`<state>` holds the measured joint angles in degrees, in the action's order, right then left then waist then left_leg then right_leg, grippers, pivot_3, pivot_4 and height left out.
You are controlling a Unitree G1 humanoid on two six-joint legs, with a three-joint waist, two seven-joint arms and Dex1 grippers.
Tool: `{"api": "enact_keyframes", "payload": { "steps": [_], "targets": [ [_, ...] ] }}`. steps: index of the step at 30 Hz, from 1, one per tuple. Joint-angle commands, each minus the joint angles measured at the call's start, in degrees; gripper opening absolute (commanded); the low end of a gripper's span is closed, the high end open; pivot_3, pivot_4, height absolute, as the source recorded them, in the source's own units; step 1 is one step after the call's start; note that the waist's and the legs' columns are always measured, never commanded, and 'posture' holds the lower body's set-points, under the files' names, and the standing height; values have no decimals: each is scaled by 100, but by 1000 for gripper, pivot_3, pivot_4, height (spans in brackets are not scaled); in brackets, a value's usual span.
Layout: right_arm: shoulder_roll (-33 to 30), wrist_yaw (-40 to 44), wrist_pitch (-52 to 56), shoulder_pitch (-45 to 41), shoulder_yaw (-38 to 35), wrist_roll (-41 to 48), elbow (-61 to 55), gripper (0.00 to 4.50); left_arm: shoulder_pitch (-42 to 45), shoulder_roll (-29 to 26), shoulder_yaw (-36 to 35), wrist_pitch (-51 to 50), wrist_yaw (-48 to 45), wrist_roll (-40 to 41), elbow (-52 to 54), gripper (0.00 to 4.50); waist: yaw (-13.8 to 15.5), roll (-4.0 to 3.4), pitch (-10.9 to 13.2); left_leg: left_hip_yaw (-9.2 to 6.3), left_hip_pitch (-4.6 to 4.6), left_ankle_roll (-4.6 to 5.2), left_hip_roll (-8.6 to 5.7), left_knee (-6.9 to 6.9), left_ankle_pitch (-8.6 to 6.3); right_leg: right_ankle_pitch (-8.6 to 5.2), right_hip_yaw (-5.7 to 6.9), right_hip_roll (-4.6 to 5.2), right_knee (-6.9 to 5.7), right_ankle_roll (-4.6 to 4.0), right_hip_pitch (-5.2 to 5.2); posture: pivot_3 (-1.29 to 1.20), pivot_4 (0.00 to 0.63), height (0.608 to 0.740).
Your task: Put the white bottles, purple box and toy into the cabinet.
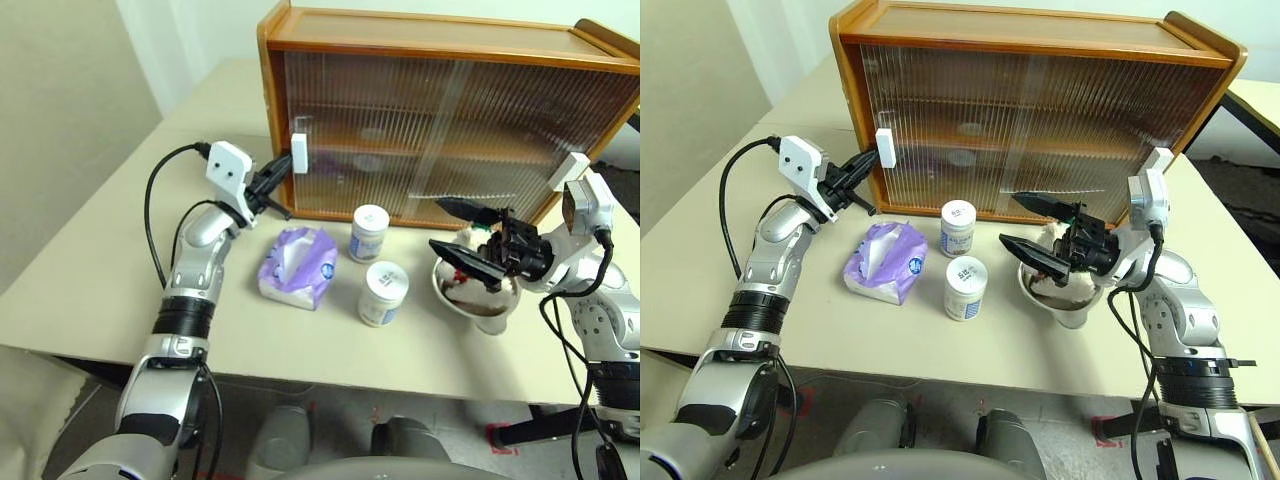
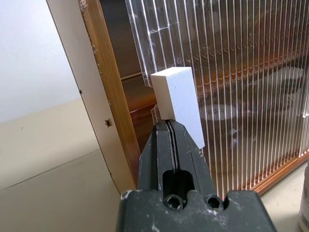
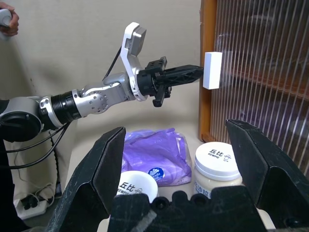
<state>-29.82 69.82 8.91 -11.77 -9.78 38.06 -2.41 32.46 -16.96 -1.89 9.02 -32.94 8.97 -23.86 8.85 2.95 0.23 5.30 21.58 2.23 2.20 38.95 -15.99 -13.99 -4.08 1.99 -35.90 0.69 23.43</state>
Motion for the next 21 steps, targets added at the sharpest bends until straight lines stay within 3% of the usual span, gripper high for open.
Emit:
{"api": "enact_keyframes", "payload": {
  "steps": [1,21],
  "targets": [
    [-43,-2,1,-32,8,-12,-44,4500,169,60,145,61,-102,-84,-177,38,1,0,0,0,0,0,0,0,0,0,0,0,0,0,0,154,0,740],
    [165,-724,267,158,-265,305,-297,4500,1047,796,631,459,-538,-275,-1371,38,-69,-2,1,2,2,4,-27,1,2,0,-1,-1,1,0,0,90,0,740]
  ]
}}
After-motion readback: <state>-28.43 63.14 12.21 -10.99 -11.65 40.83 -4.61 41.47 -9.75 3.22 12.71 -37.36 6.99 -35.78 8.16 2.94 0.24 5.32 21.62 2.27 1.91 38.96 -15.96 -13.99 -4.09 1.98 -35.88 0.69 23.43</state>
